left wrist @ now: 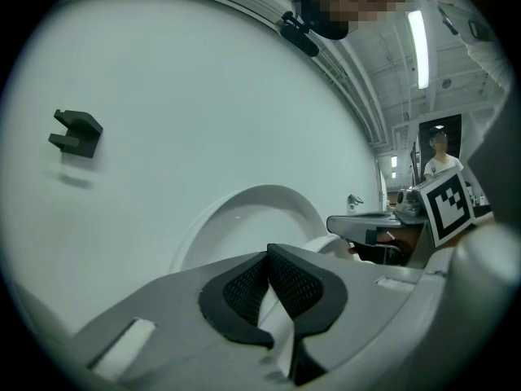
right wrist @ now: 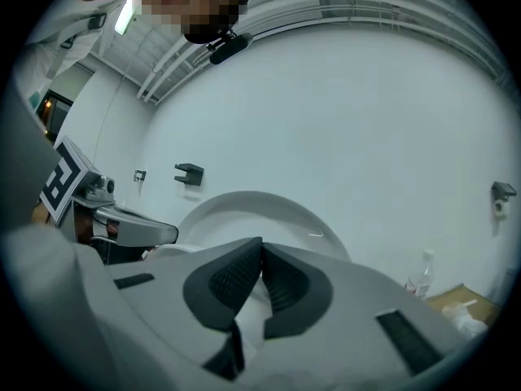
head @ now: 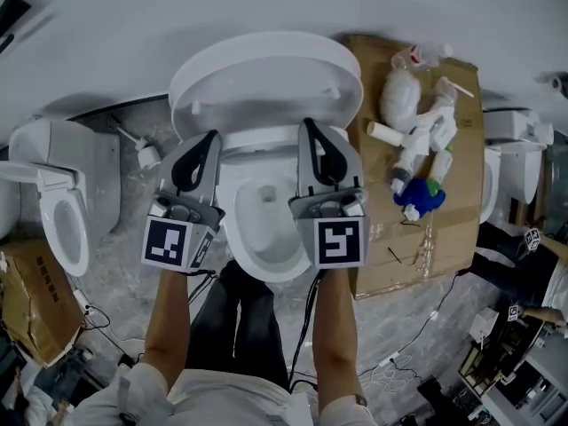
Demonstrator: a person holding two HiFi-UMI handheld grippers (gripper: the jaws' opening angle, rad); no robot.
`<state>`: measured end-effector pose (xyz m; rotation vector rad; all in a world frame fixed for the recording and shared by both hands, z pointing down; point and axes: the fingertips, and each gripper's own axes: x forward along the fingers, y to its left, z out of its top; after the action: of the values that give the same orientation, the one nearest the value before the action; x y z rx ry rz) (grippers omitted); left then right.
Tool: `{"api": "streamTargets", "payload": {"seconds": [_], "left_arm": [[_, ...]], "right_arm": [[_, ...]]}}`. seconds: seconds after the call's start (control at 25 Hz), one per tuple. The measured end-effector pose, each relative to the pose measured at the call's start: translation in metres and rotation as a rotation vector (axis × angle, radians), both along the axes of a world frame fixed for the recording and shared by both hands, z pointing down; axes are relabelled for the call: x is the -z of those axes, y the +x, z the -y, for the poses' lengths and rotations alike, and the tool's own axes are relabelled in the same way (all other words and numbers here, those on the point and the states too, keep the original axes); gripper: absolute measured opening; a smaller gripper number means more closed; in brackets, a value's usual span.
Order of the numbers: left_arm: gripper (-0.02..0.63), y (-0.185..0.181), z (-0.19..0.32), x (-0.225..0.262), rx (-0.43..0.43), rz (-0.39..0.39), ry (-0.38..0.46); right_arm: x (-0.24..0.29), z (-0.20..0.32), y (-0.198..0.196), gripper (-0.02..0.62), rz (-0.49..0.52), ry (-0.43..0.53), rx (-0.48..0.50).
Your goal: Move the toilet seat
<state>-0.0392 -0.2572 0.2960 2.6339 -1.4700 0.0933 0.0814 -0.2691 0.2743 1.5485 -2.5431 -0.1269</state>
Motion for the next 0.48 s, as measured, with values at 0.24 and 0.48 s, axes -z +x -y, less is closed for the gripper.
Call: {"api": "streamTargets", "payload": {"seconds": [0.24, 0.48], "left_arm": [[-0.011, -0.001, 0.013, 0.000, 0.003, 0.003, 0.008], [-0.011, -0.001, 0.024, -0.002, 0.006, 0.007, 0.018]], "right_arm": [[-0.004, 0.014, -0.001, -0.006, -0.016, -0.019, -0.002], [-0.007, 0.028, -0.002, -0.006, -0.011, -0.023, -0.003]]}}
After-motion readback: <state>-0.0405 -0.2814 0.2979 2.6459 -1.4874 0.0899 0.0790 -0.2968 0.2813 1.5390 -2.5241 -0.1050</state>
